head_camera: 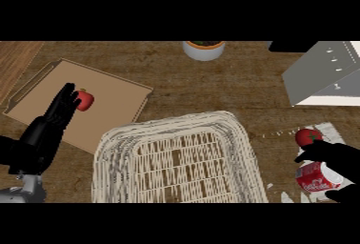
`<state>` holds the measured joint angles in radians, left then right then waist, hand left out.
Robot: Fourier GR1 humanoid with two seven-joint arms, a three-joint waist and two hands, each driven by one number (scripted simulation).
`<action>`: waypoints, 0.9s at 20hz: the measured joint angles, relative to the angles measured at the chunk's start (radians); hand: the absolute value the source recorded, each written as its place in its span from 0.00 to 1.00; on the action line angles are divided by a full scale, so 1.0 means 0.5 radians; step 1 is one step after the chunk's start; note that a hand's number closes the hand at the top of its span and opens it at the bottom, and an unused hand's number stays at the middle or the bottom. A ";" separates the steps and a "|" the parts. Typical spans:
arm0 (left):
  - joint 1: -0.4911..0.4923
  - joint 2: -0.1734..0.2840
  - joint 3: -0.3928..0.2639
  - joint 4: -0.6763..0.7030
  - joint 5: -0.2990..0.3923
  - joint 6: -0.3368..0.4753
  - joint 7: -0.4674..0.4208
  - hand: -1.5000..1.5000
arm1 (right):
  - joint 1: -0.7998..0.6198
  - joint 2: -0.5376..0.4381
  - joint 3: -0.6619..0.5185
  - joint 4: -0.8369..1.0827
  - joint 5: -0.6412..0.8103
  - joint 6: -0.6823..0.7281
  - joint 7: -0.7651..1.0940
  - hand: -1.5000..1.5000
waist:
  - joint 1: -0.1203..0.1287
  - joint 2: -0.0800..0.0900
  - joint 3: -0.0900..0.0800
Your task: Pick the can from the placemat and place it in the tiered shelf
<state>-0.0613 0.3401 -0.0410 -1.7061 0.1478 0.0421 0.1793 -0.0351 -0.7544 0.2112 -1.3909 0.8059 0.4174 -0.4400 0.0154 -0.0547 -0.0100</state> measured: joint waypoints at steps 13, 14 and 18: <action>-0.026 -0.038 0.024 0.071 -0.051 -0.024 -0.026 0.50 | -0.095 0.195 -0.238 0.218 0.031 -0.498 -0.169 1.00 | -0.007 0.010 0.017; -0.020 -0.037 0.033 0.061 -0.049 -0.019 -0.019 0.50 | -0.067 0.256 -0.267 0.184 0.024 -0.547 -0.078 1.00 | -0.012 0.009 0.016; 0.026 -0.030 0.046 0.039 -0.052 -0.013 -0.011 0.50 | 0.034 0.513 -0.375 0.041 0.053 -0.755 0.387 1.00 | -0.038 0.001 0.007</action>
<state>-0.0482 0.3252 -0.0178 -1.6866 0.1218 0.0357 0.1736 -0.0179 -0.4978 0.0237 -1.3706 0.8323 0.0400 -0.2465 -0.0035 -0.0543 -0.0064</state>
